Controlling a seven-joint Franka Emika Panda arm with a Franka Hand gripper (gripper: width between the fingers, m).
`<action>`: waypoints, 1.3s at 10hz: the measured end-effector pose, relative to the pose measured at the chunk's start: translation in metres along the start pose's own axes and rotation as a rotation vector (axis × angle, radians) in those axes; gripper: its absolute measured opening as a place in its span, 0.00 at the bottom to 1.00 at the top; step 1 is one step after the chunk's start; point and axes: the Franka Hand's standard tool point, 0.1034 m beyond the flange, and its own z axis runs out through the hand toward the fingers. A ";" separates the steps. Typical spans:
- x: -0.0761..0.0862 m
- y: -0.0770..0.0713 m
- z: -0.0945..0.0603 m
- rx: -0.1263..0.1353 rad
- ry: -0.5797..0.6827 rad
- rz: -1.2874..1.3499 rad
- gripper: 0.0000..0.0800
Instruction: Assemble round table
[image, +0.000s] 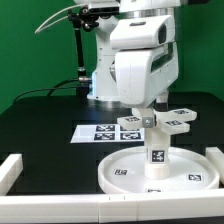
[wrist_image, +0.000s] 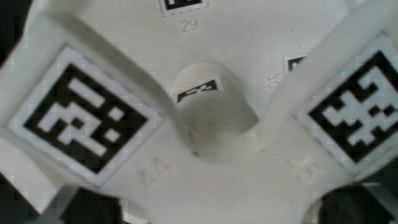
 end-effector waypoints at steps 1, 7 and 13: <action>0.000 0.000 0.000 0.000 0.000 0.010 0.55; -0.001 0.000 0.000 -0.023 0.017 0.354 0.55; -0.004 0.001 0.000 -0.039 0.060 0.831 0.55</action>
Offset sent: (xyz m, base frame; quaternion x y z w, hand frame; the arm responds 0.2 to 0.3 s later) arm 0.0000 0.0000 0.0000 0.0000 0.0000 0.0650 0.9979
